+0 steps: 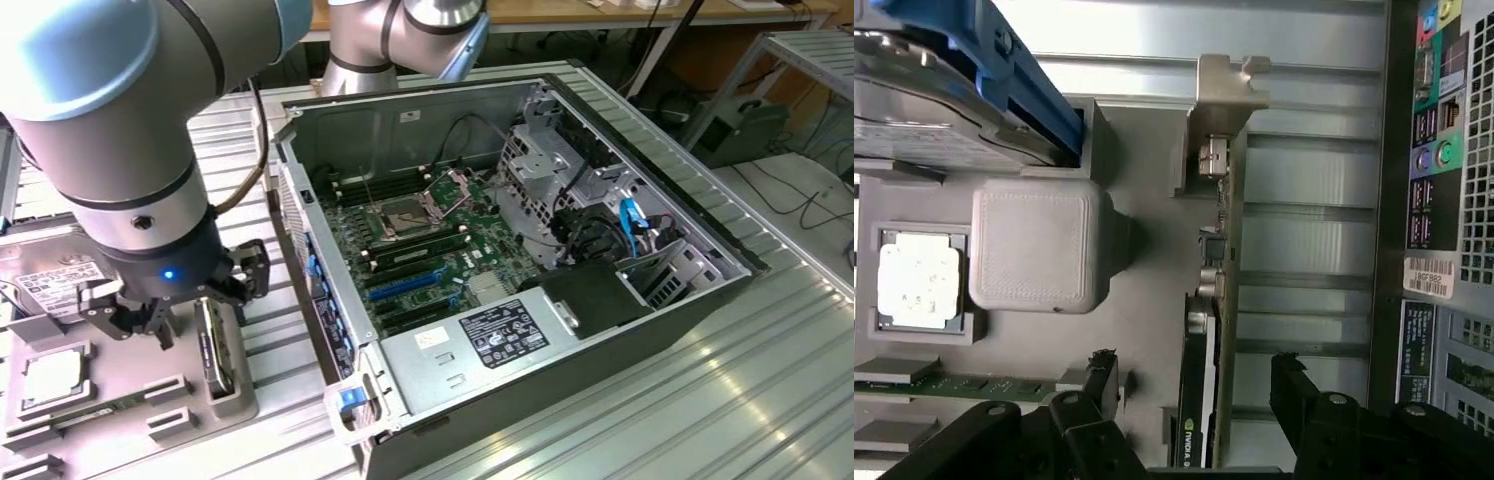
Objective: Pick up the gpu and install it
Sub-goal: 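Pick up the gpu and move the gpu toward the slot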
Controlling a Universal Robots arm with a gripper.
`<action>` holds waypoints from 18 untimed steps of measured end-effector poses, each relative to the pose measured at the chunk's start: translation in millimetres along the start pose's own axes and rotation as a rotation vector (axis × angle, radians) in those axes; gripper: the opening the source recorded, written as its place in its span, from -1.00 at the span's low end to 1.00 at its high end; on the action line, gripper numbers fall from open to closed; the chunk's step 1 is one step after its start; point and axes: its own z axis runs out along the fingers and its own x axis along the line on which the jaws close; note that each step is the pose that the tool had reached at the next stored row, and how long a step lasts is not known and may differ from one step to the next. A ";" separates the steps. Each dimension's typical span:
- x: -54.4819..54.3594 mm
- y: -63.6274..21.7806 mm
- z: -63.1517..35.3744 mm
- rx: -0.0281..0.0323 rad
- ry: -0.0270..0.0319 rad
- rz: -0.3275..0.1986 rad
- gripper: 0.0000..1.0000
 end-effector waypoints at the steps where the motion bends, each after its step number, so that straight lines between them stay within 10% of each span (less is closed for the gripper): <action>1: 0.0 -0.3 1.9 -0.0002 -0.0007 0.005 0.44; 14: -2.0 -0.8 16.2 0.0000 -0.0011 0.012 0.42; 18: -3.9 -1.0 16.3 0.0007 -0.0008 0.012 0.04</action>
